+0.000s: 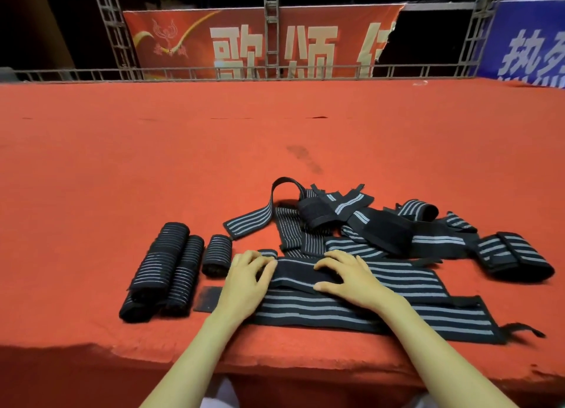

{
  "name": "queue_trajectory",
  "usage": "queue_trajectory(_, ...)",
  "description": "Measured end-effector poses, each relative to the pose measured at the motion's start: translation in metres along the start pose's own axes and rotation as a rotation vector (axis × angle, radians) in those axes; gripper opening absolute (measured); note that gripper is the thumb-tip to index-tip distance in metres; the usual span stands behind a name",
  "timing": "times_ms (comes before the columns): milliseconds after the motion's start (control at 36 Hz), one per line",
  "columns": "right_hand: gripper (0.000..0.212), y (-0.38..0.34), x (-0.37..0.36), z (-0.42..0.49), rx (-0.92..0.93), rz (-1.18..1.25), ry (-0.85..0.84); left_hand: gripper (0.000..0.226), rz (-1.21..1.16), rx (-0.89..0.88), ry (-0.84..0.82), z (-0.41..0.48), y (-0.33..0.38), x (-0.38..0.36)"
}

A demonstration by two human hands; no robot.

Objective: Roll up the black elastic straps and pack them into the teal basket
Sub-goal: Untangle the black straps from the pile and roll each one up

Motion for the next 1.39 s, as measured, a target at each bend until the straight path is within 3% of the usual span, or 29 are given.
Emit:
queue_trajectory(83,0.069,0.006,0.003,-0.005,0.026,0.011,-0.012,0.042,-0.038,0.011,-0.04,0.0,0.0,-0.006)
queue_trajectory(167,0.071,0.011,0.008,-0.009,0.036,0.013,0.006,0.016,-0.059,0.066,-0.041,0.004,-0.008,-0.004)
queue_trajectory(250,0.068,0.013,0.012,-0.01,0.037,-0.04,0.005,0.009,-0.136,0.126,-0.083,0.007,-0.011,-0.003)
queue_trajectory(417,0.08,0.008,0.012,-0.012,0.134,-0.234,-0.013,0.025,-0.247,0.251,-0.047,0.008,-0.019,-0.001)
queue_trajectory(694,0.077,0.01,0.014,-0.015,0.152,-0.303,0.045,0.04,-0.137,0.394,-0.121,0.007,-0.028,-0.011)
queue_trajectory(833,0.058,0.017,0.017,-0.013,0.129,-0.234,0.049,0.043,-0.014,0.318,-0.03,0.009,-0.012,-0.009)
queue_trajectory(1000,0.044,0.041,0.035,-0.023,0.053,-0.186,0.104,0.042,0.116,0.087,0.066,0.007,0.027,-0.018)
queue_trajectory(1139,0.043,0.063,0.033,-0.033,-0.035,-0.125,0.077,0.036,0.063,-0.155,-0.017,0.006,0.051,-0.038)
queue_trajectory(1222,0.043,0.063,0.032,-0.033,-0.042,-0.107,0.086,0.031,-0.114,-0.128,-0.156,0.004,0.065,-0.046)
queue_trajectory(1306,0.045,0.061,0.033,-0.032,-0.04,-0.088,0.086,0.032,-0.178,-0.071,-0.189,0.006,0.064,-0.046)
queue_trajectory(1389,0.074,0.062,0.031,-0.035,-0.047,-0.027,0.033,0.035,-0.244,0.026,-0.191,0.01,0.051,-0.043)
Point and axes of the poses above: each hand's wrist, its own z-axis towards the middle knuckle, its own x-axis out of the back of the hand, y = z × x, the point moved 8 cm from there along z, towards the middle knuckle, and after that the axes turned 2 degrees about x, right-handed, at the moved point
